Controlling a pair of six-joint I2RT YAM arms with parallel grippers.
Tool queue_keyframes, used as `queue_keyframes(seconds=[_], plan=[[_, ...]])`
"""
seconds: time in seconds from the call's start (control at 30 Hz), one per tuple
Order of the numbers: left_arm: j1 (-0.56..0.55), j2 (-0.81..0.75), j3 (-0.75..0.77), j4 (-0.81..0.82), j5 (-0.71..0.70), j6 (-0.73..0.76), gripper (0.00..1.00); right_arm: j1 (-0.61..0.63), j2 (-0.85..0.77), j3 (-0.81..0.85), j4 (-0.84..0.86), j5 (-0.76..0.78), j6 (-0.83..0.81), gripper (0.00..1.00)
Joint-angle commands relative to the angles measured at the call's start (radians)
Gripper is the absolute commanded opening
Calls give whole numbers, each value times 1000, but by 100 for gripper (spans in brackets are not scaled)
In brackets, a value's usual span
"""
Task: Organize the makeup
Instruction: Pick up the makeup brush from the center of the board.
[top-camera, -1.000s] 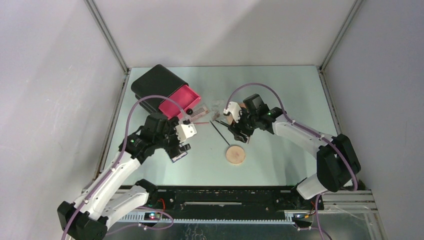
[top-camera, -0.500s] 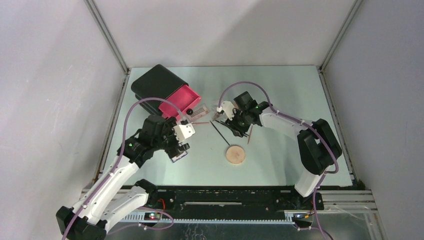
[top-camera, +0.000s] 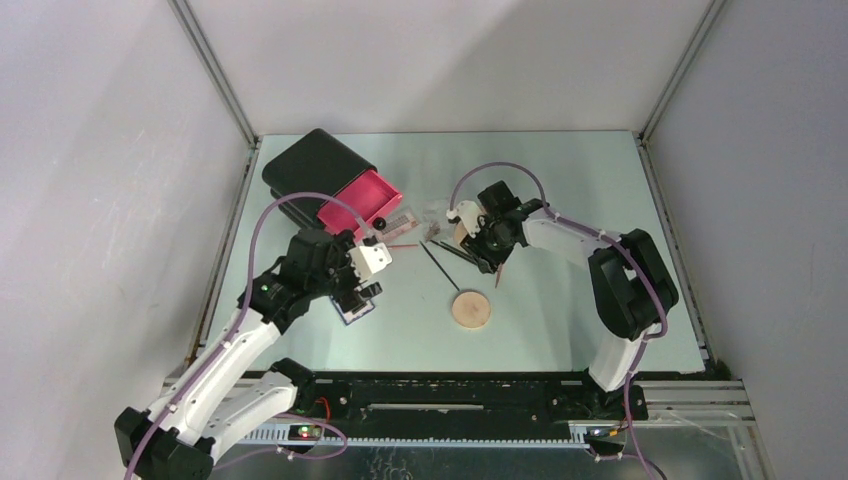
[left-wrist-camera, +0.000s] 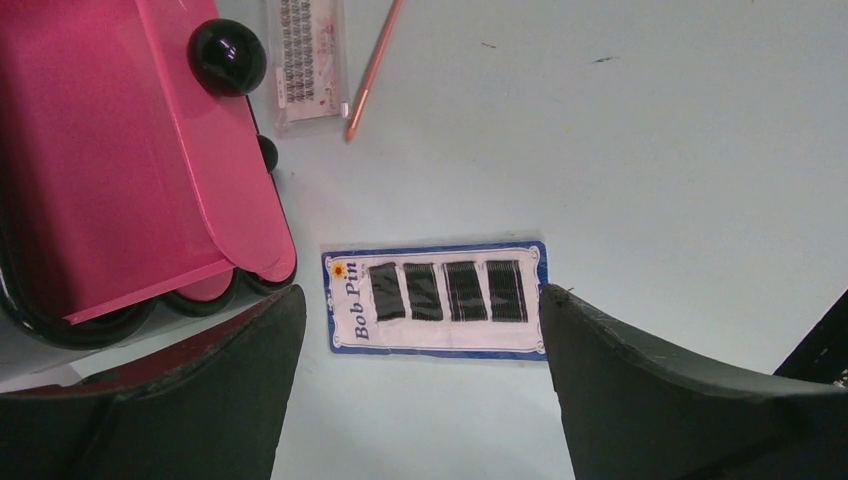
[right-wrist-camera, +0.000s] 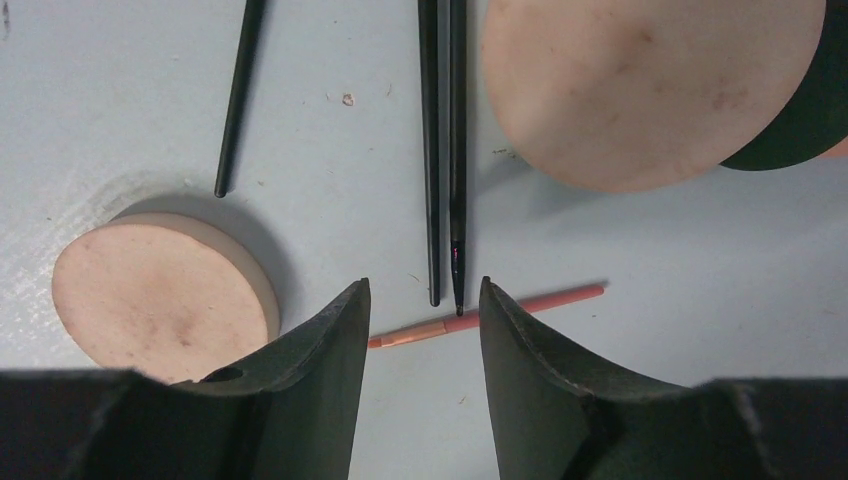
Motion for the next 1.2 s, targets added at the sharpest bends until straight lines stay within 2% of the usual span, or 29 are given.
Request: queue_keyframes(seconds=[0.0, 0.47, 1.17], plan=[[5, 18, -22, 37, 2, -2, 91, -2, 7, 41, -12, -46, -2, 52], [5, 45, -35, 61, -1, -8, 91, 1, 58, 56, -10, -43, -40, 43], [5, 69, -28, 73, -2, -9, 91, -30, 104, 71, -34, -52, -73, 39]])
